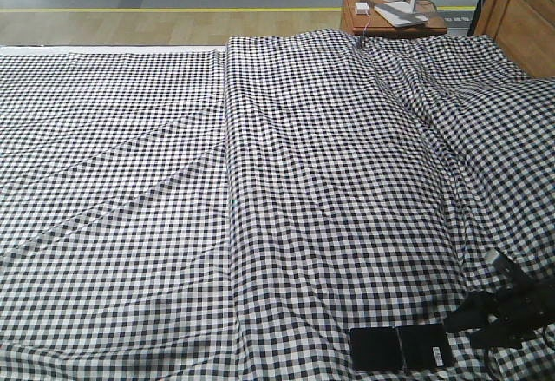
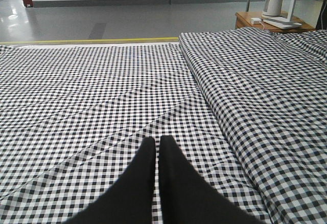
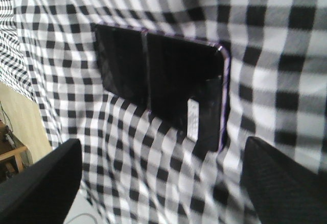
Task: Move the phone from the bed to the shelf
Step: 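Lower the open right gripper down onto the black phone, then close the right gripper on the phone's edge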
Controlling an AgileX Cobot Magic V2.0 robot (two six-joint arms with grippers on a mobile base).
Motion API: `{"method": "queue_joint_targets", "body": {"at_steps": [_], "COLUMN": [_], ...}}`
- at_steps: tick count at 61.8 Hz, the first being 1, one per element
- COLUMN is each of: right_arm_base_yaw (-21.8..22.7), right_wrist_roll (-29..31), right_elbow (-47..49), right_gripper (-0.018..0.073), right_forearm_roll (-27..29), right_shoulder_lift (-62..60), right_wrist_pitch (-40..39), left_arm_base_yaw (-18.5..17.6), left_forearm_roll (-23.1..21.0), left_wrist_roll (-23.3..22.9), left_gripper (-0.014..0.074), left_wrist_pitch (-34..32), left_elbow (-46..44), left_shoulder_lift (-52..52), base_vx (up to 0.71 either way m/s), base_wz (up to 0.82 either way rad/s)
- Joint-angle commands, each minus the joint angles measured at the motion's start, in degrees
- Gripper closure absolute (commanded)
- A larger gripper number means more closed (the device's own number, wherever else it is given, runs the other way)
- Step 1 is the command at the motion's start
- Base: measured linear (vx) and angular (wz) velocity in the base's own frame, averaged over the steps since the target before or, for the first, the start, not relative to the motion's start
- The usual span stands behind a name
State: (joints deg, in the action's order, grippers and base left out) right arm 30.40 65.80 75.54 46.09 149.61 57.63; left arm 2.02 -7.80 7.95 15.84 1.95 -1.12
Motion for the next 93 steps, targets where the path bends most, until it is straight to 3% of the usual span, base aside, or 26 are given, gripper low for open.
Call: {"method": "queue_joint_targets", "body": {"at_steps": [1,25,65,93], "right_arm_base_yaw": [0.16,0.16,-0.02,-9.59], "right_wrist_roll": [0.67,2.57,3.86,5.77], "right_elbow": [2.9,8.65,8.65,8.65], "right_gripper": [-0.0036,-0.0036,-0.0036,-0.0032], "right_forearm_roll": [1.46,8.06,9.05,9.6], "right_shoulder_lift": [-1.32,4.23,11.81,12.14], "right_wrist_pitch": [4.71,9.08,12.38,11.03], "left_arm_base_yaw": [-0.07,-0.07,-0.07,-0.07], "left_forearm_roll": [-0.56,-0.56,-0.56,-0.56], "left_wrist_roll": [-0.22,-0.22,-0.22,-0.22], "left_gripper": [0.0596,0.0596,0.0596,0.0596], "left_wrist_pitch": [-4.17,-4.17,-4.17,-4.17], "left_elbow": [0.13,0.13,0.13,0.13], "left_shoulder_lift": [-0.31,-0.31,-0.31,-0.31], "base_vx": [0.0,0.0,0.0,0.0], "base_wz": [0.0,0.0,0.0,0.0]}}
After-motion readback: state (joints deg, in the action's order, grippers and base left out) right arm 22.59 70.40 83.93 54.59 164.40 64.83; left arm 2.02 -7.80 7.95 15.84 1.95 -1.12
